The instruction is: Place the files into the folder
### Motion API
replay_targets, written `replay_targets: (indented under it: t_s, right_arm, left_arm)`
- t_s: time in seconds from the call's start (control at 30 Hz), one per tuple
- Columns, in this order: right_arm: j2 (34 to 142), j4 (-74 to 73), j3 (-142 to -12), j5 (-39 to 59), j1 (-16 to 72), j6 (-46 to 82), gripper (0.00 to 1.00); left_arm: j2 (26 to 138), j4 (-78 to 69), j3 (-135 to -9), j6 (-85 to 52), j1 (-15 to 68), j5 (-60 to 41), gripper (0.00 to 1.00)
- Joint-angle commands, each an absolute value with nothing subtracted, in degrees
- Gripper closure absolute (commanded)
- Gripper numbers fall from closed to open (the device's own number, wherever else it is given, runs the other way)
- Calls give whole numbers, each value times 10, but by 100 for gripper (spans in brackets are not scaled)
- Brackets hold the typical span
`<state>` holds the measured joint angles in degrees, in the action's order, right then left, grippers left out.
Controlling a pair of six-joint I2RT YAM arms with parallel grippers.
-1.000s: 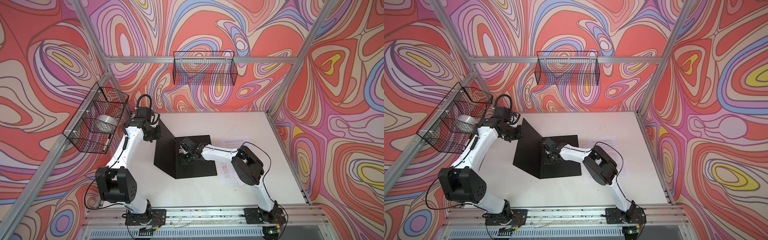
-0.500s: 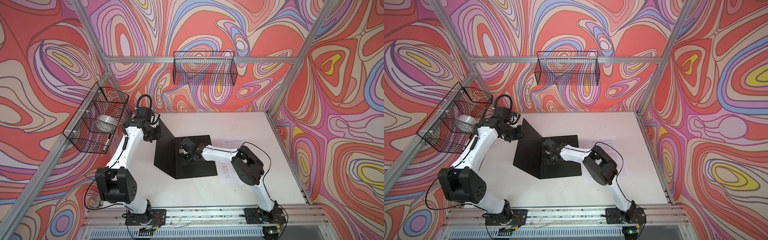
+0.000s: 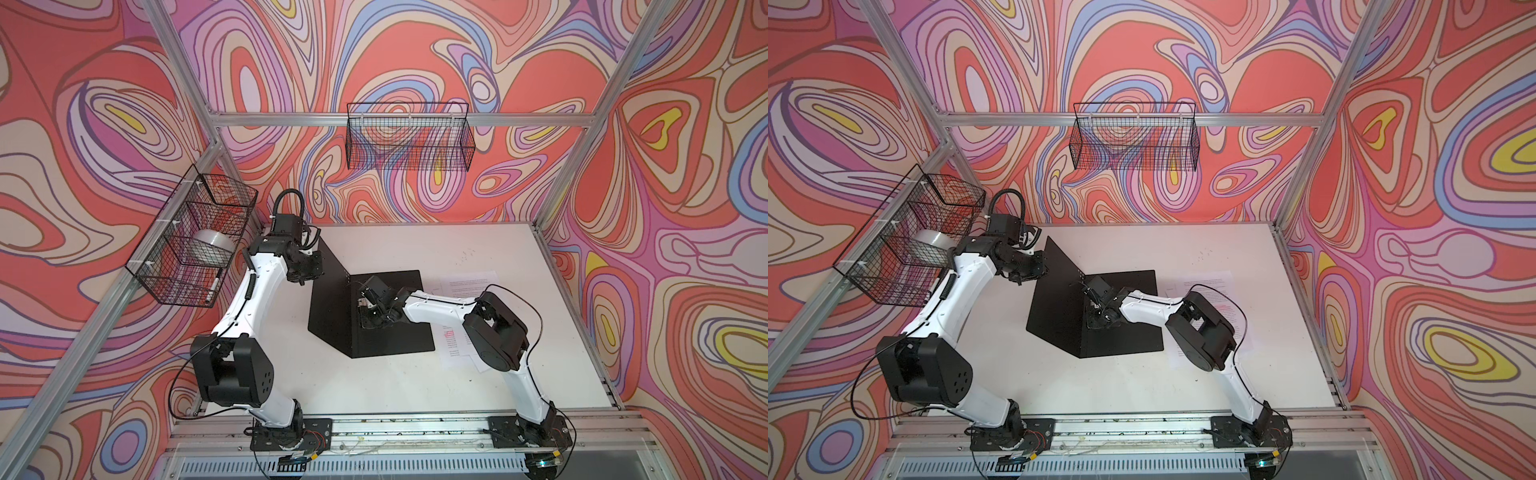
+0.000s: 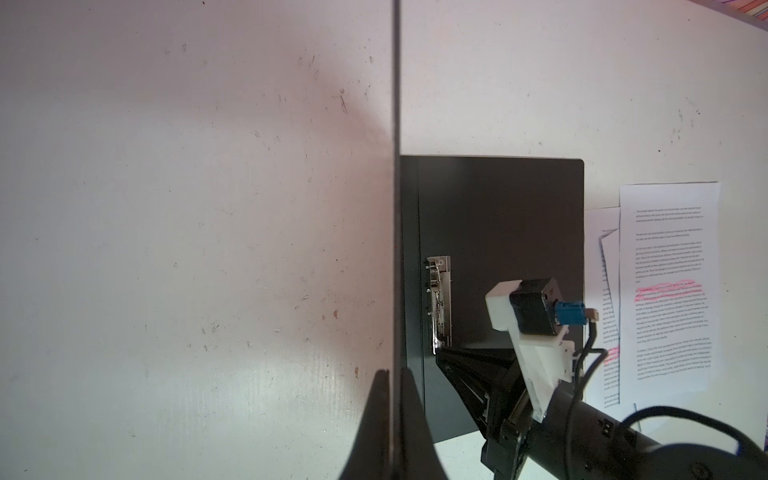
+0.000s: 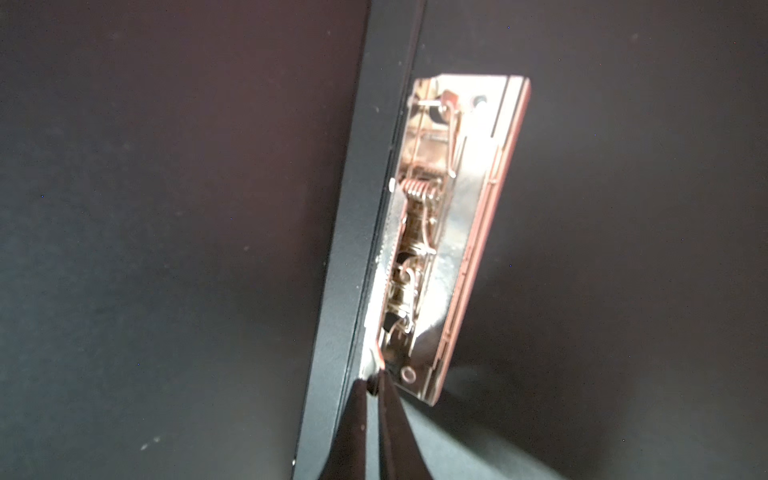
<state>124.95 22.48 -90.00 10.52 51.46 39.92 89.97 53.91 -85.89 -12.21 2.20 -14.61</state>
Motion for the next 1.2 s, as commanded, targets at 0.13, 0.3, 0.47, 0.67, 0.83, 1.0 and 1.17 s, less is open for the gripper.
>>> replay_targets:
  t_s: [0.13,0.3,0.47,0.67,0.83,1.0,1.17]
  right_arm:
    - [1255,225,-888,89,511,402,95]
    - [1259,218,-880,100,505,405,99]
    - [1268,220,-878,105,502,408,100]
    - [1283,238,-886,101,499,408,100]
    - [1303,268,-900,92,498,404,100]
    - [1325,297,-917,87,496,402,100]
    - [1333,316,-921,73,495,402,100]
  left_arm:
    - [890,588,-868,-109,21,-156,100]
    - [892,591,-872,-106,21,-161,100]
    - [893,594,-875,-103,21,-162,100]
    - [895,598,-878,-95,22,-164,100]
    - [898,604,-885,-88,21,-169,100]
    - [900,609,-891,-80,21,-166,100]
    - [901,611,-891,-74,21,-164,100]
